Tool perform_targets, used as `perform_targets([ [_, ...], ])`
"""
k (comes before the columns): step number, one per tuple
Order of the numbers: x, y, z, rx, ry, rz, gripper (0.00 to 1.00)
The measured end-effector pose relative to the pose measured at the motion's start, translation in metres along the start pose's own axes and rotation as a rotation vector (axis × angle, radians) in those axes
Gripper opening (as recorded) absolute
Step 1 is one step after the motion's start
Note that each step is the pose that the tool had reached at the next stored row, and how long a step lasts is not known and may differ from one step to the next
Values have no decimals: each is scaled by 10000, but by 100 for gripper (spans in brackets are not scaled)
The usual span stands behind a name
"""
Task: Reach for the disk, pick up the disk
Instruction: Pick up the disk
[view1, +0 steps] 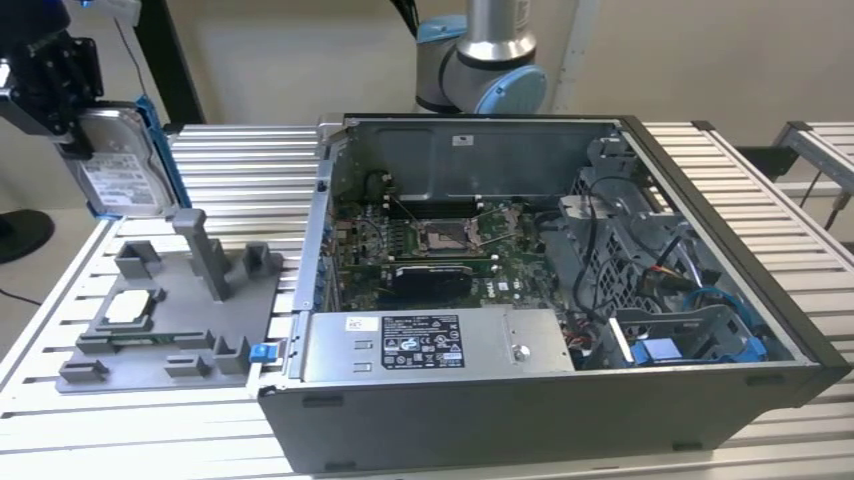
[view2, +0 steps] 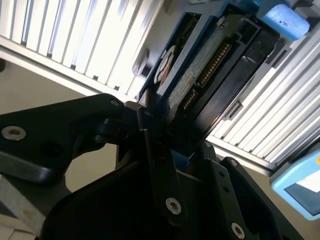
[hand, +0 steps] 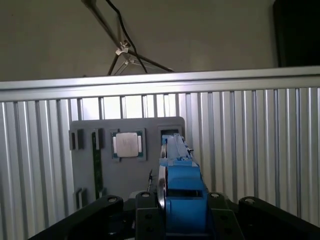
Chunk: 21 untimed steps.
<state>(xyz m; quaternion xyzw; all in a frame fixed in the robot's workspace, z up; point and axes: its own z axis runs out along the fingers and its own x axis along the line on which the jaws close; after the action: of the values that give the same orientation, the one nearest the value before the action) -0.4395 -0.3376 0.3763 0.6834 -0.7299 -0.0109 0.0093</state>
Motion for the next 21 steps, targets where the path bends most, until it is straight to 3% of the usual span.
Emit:
perform_targets([
  [21, -1, 15, -517, -1, 0, 0, 0],
])
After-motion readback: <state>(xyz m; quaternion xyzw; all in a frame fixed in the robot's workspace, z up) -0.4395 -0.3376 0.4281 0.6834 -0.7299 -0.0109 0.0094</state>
